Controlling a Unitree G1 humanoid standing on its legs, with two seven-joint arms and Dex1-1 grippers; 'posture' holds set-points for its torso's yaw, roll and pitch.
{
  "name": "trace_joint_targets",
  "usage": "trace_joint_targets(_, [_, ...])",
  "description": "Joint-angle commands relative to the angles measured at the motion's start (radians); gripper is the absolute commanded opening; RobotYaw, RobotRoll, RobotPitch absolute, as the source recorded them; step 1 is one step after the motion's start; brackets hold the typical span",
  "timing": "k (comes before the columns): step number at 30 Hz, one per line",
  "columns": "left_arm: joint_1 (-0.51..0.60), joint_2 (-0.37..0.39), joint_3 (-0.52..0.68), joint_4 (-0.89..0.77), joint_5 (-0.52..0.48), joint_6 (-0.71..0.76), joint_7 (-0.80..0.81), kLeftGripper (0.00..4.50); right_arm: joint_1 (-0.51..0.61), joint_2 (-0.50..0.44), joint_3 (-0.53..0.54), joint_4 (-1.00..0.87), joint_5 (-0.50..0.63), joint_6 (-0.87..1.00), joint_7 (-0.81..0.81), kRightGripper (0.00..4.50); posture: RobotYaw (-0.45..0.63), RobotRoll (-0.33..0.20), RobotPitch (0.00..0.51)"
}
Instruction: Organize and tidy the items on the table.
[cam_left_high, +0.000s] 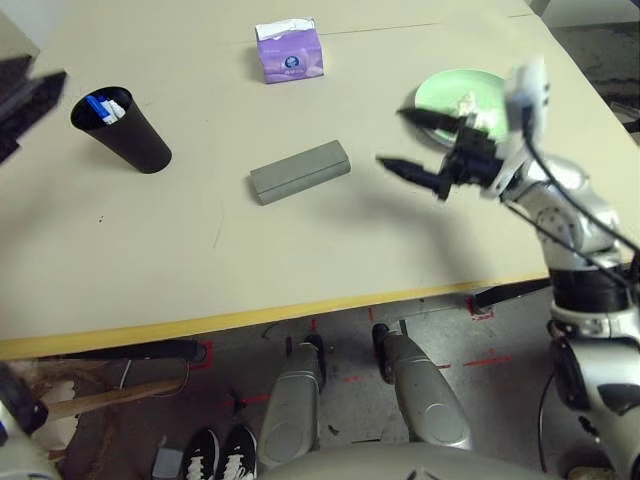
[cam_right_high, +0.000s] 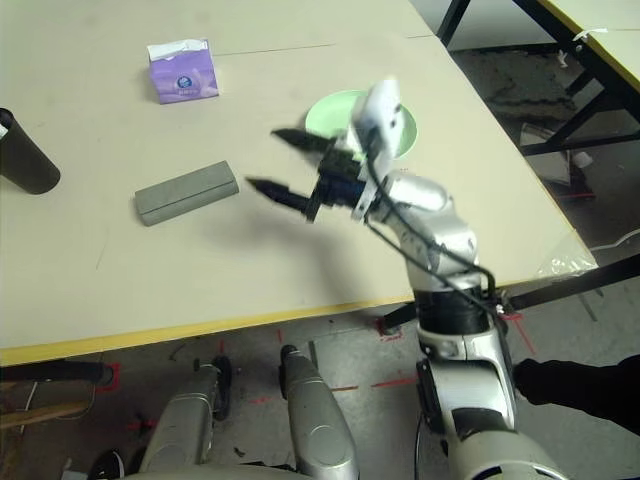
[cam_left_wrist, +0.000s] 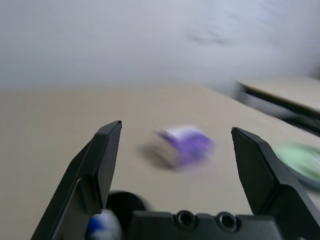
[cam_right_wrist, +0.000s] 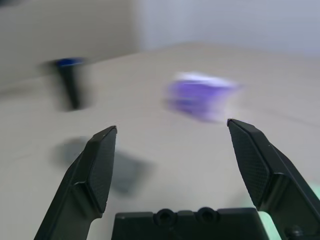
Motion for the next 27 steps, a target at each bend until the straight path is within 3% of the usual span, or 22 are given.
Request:
trace_joint_targets(1, [0.089, -0.038, 0.096, -0.007, 0.045, -0.087, 0.092, 4.46, 0.104, -0.050, -0.058, 0.031, -0.083, -0.039, -0.096, 4.50, -0.15, 0.000, 0.309])
trace_joint_targets(6, [0.224, -0.139, 0.150, -0.028, 0.080, -0.183, 0.196, 4.46, 0.266, -0.060, -0.117, 0.056, -0.146, -0.108, -0.205, 4.50, -0.14, 0.000, 0.320])
trace_joint_targets(13, [0.295, -0.218, 0.108, -0.032, 0.082, -0.231, 0.221, 4.46, 0.330, 0.002, -0.093, 0.115, -0.189, -0.202, -0.269, 4.50, -0.11, 0.000, 0.337])
trace_joint_targets(27, [0.442, -0.234, 0.147, -0.159, 0.034, -0.199, 0.257, 4.46, 0.337, 0.089, -0.091, -0.022, -0.159, -0.172, -0.336, 4.50, 0.00, 0.000, 0.375])
